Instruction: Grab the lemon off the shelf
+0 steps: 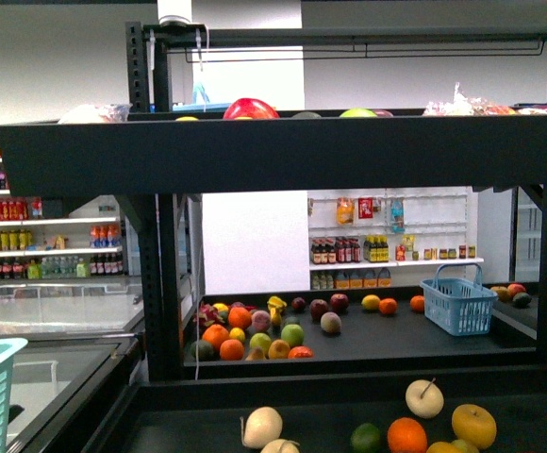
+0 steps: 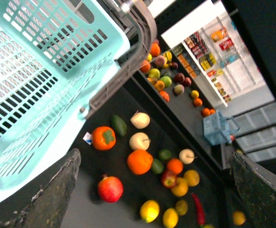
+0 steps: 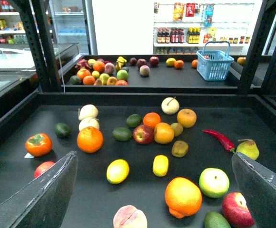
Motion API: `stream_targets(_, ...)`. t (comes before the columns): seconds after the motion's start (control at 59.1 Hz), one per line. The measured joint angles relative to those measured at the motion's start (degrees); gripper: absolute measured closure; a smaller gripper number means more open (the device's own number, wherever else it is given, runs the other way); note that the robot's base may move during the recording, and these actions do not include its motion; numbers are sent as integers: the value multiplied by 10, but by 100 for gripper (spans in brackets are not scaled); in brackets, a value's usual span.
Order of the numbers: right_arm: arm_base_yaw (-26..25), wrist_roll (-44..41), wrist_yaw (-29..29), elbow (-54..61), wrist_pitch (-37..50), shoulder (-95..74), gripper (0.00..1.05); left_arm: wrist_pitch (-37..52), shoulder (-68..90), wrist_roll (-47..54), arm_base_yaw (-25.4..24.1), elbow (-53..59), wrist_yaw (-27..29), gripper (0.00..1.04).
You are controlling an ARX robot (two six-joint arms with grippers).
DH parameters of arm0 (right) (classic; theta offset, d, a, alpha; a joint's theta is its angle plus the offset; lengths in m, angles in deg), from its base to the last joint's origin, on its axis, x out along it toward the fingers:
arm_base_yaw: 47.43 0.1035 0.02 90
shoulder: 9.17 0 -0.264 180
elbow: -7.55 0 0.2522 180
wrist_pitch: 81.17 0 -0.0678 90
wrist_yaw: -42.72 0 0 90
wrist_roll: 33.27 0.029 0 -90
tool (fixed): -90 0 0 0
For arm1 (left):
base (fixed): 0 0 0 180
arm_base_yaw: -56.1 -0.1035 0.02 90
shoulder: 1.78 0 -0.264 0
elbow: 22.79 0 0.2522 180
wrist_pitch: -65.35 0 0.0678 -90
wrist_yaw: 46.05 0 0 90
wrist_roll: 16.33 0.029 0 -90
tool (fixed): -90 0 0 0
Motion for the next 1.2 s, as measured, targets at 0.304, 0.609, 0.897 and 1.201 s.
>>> stream_targets(0.304, 0, 0, 0, 0, 0, 0, 7, 119, 273, -170, -36, -177, -56, 8)
stream_targets(0.609, 0, 0, 0, 0, 0, 0, 7, 202, 421, -275, -24, -286, -32, 8)
stream_targets(0.897, 0, 0, 0, 0, 0, 0, 7, 209, 468, -294, -16, -334, -5, 8)
stream_targets(1.201, 0, 0, 0, 0, 0, 0, 7, 187, 476, -293, -14, -346, 13, 57)
